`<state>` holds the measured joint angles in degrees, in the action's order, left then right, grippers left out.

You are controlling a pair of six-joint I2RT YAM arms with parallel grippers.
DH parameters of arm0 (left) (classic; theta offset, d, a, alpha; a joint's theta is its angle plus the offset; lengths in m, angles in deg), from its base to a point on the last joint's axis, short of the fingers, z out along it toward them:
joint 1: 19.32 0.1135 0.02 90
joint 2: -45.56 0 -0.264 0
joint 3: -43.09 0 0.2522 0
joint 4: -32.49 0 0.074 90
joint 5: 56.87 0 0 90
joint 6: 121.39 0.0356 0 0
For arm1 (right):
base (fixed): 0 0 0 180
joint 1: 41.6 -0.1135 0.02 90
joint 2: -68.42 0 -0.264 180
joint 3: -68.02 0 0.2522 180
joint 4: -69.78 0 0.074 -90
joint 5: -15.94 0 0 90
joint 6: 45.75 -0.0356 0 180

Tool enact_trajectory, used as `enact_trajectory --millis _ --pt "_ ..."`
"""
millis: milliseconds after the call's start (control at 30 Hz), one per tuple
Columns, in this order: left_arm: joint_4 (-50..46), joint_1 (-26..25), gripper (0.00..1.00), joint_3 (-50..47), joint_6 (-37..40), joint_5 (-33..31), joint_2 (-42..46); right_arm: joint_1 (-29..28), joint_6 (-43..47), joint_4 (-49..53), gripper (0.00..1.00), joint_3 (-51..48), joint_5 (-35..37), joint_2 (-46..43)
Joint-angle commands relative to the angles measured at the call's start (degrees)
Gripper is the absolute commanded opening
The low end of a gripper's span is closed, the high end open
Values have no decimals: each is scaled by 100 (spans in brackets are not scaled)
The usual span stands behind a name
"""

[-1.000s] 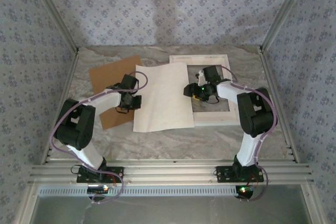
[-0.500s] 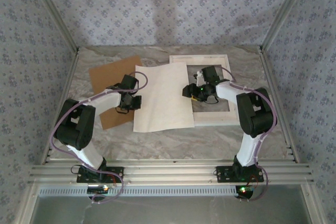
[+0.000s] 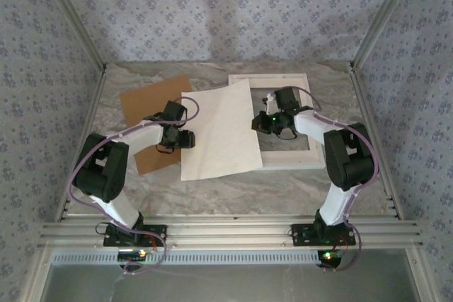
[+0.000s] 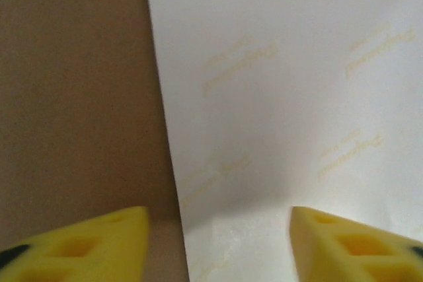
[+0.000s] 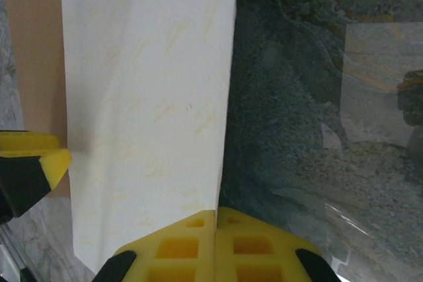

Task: Put the photo into the frame

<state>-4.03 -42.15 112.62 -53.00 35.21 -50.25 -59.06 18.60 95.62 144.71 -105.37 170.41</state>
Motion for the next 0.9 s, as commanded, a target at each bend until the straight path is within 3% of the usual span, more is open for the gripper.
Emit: enact_trajectory --millis 0,200,467,867 --pt "-24 35 96 3 -186 -9 479 232 383 574 0 238 70 -255" --pt "498 42 98 -142 -597 -77 1096 984 1021 1364 0 438 222 -594" --pt "1199 42 99 -215 -1044 -51 1161 1736 1860 2094 0 1020 556 -462" --pt "1161 42 98 -192 -1005 -31 1126 2087 2792 3318 0 2280 891 295"
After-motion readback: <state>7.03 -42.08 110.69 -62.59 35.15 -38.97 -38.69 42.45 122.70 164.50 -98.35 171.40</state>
